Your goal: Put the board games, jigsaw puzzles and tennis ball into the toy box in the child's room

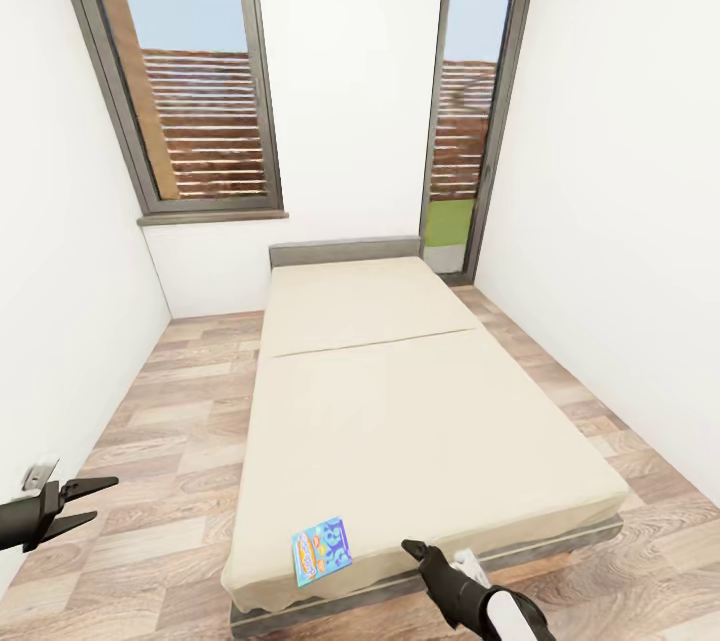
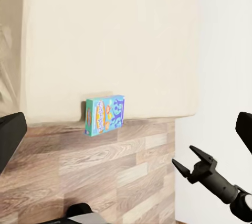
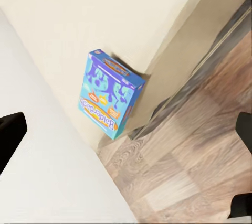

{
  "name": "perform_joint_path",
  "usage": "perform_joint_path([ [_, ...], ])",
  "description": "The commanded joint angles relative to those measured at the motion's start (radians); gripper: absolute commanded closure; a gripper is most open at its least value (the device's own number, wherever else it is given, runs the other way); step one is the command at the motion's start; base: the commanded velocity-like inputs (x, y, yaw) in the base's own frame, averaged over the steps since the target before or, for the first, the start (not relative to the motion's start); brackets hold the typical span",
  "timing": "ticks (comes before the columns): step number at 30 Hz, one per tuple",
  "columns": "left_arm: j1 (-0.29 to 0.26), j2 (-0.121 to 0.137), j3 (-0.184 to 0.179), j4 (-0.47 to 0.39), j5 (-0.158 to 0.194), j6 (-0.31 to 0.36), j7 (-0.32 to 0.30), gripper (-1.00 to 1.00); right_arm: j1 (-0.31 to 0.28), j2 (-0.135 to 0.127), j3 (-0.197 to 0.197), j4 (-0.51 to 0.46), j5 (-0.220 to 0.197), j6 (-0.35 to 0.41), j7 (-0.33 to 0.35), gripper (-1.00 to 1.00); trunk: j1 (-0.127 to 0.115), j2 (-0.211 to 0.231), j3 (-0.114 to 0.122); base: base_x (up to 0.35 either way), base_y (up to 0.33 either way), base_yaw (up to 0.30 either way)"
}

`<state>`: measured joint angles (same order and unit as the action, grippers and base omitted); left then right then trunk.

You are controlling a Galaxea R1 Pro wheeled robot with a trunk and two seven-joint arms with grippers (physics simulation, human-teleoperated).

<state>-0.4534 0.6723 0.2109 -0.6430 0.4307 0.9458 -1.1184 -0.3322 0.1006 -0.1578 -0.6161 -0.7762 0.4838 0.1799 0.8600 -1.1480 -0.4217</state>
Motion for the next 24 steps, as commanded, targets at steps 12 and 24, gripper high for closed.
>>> perform_joint_path([
  [12,-0.001,0.004,-0.008,-0.021,0.003,0.049,-0.161,-1.00,-0.001,0.030,-0.006,-0.001,-0.016,0.031,0.006,-1.00,0.046,-0.085,-0.039,0.000,0.000,0.000],
  [24,0.001,0.001,-0.016,-0.057,-0.001,0.064,-0.333,-1.00,-0.001,0.056,0.004,-0.002,-0.012,0.058,0.167,-1.00,0.092,-0.169,-0.076,0.000,0.000,0.000],
])
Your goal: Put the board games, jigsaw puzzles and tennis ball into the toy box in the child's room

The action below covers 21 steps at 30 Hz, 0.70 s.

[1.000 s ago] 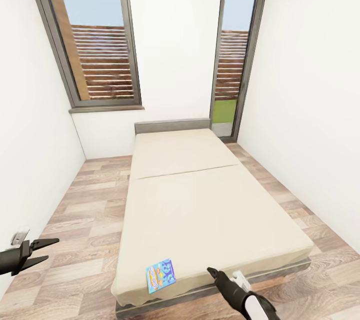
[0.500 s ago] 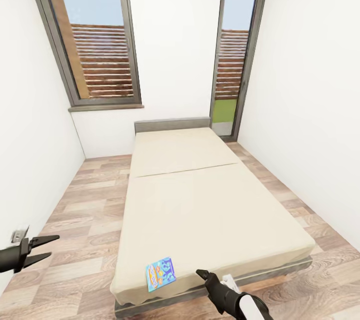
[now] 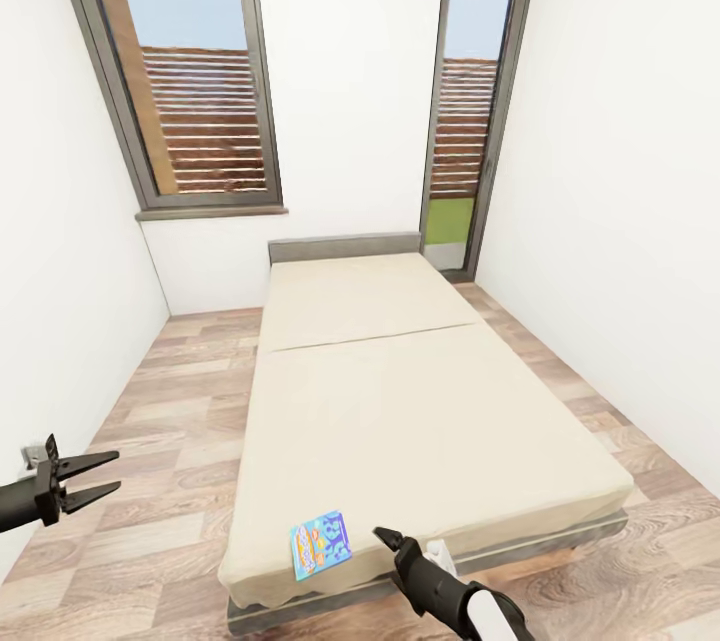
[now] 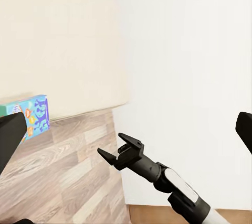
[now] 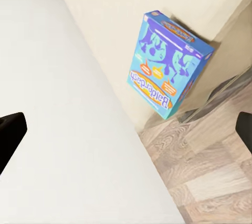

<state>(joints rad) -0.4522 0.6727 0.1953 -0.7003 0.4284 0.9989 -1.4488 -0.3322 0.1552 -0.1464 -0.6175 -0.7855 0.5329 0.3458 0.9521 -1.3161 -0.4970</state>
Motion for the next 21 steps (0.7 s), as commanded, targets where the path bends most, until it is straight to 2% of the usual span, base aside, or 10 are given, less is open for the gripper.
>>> perform_joint_path([
  [1,-0.001,0.000,0.000,0.000,0.002,0.011,-0.004,-1.00,-0.001,0.004,-0.005,-0.001,-0.001,0.008,0.003,-1.00,0.004,-0.008,-0.004,0.000,0.000,0.000],
  [7,0.000,0.000,0.000,-0.002,0.001,0.011,-0.009,-1.00,-0.001,0.017,0.011,-0.001,-0.002,-0.004,0.005,-1.00,0.027,-0.050,-0.023,0.000,0.000,0.000],
  [21,0.000,-0.002,0.001,-0.002,0.003,0.012,-0.011,-1.00,0.001,0.013,0.007,0.000,-0.007,-0.003,0.014,-1.00,0.081,-0.148,-0.067,0.000,0.000,0.000],
])
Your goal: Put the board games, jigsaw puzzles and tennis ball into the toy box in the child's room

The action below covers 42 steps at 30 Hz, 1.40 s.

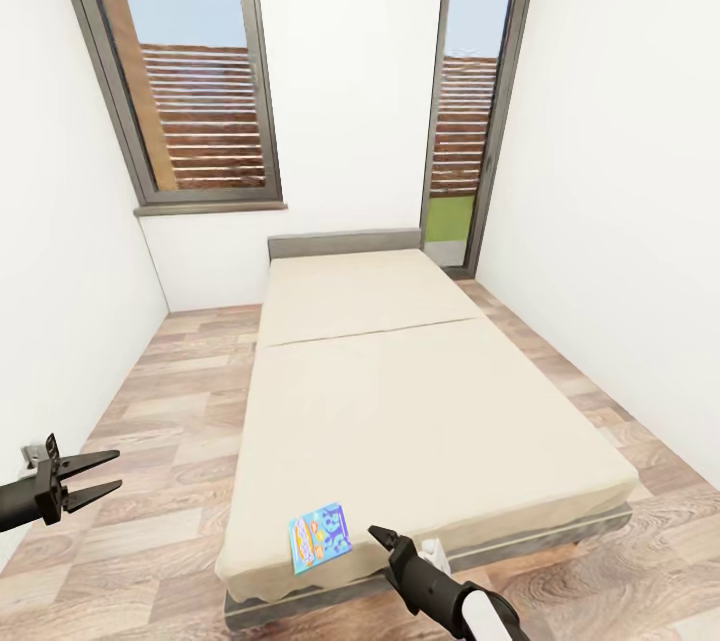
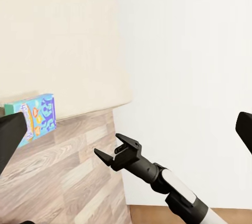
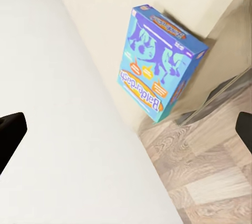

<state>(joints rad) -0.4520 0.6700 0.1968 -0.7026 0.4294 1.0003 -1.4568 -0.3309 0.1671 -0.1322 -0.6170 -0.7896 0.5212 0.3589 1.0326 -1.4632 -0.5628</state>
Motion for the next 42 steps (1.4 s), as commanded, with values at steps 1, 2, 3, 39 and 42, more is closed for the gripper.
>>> perform_joint_path([
  [1,-0.001,0.000,0.000,0.000,0.002,0.011,-0.003,-1.00,-0.001,-0.001,-0.008,0.000,-0.004,0.009,0.001,-1.00,0.004,-0.008,-0.004,0.000,0.000,0.000],
  [2,-0.001,0.000,0.000,0.000,0.002,0.011,-0.003,-1.00,-0.001,-0.002,-0.009,0.000,-0.004,0.009,0.001,-1.00,0.008,-0.015,-0.007,0.000,0.000,0.000],
  [3,-0.001,-0.001,0.001,-0.001,0.002,0.011,-0.003,-1.00,0.000,-0.004,-0.011,0.000,-0.004,0.009,0.002,-1.00,0.012,-0.022,-0.011,0.000,0.000,0.000],
  [39,-0.001,-0.001,-0.002,-0.003,0.002,0.009,-0.008,-1.00,-0.002,-0.060,-0.018,0.169,0.010,-0.142,0.221,-1.00,0.150,-0.274,-0.123,0.000,0.000,0.000],
  [42,-0.001,-0.002,-0.002,-0.003,0.002,0.009,-0.008,-1.00,-0.002,-0.058,-0.015,0.169,0.010,-0.142,0.232,-1.00,0.161,-0.295,-0.133,0.000,0.000,0.000],
])
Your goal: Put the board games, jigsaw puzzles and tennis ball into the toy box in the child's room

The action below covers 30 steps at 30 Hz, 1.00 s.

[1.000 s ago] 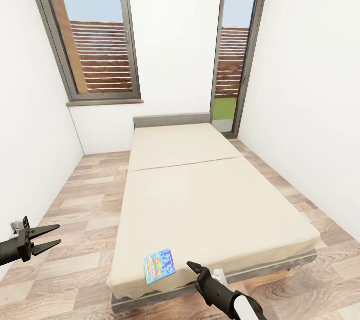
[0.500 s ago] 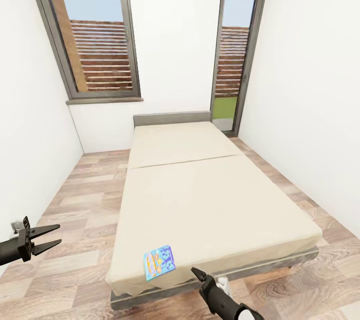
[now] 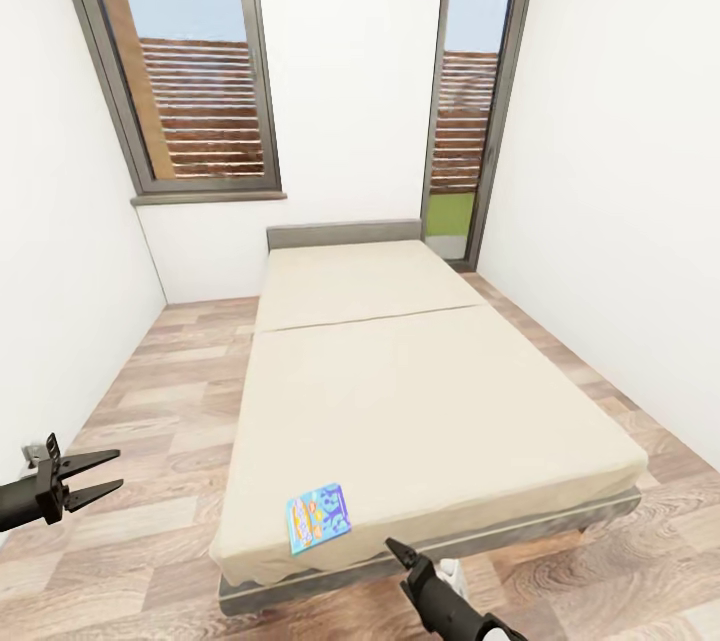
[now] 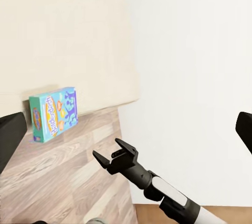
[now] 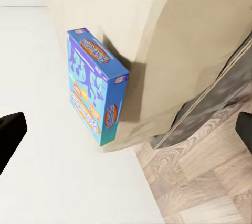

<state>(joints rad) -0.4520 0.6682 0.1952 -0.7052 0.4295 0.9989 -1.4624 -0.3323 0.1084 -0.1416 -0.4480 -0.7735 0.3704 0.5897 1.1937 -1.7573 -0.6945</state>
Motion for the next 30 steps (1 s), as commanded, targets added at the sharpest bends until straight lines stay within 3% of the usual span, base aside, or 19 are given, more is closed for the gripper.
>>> perform_joint_path([
  [1,-0.001,0.000,0.000,0.000,0.002,0.010,-0.003,-1.00,-0.001,0.003,-0.004,0.000,-0.005,0.009,0.004,-1.00,0.004,-0.008,-0.004,0.000,0.000,0.000],
  [13,-0.001,-0.001,0.003,0.001,0.002,0.010,-0.003,-1.00,-0.001,0.013,0.040,-0.002,-0.001,0.008,0.011,-1.00,0.050,-0.092,-0.042,0.000,0.000,0.000],
  [27,-0.001,-0.001,0.004,0.000,0.002,0.010,-0.003,-1.00,-0.001,0.015,0.048,-0.007,-0.001,0.008,0.013,-1.00,0.104,-0.190,-0.086,0.000,0.000,0.000],
  [30,-0.001,-0.001,0.004,0.000,0.002,0.010,-0.003,-1.00,-0.001,0.015,0.061,-0.009,-0.001,0.008,0.013,-1.00,0.104,-0.190,-0.086,0.000,0.000,0.000],
])
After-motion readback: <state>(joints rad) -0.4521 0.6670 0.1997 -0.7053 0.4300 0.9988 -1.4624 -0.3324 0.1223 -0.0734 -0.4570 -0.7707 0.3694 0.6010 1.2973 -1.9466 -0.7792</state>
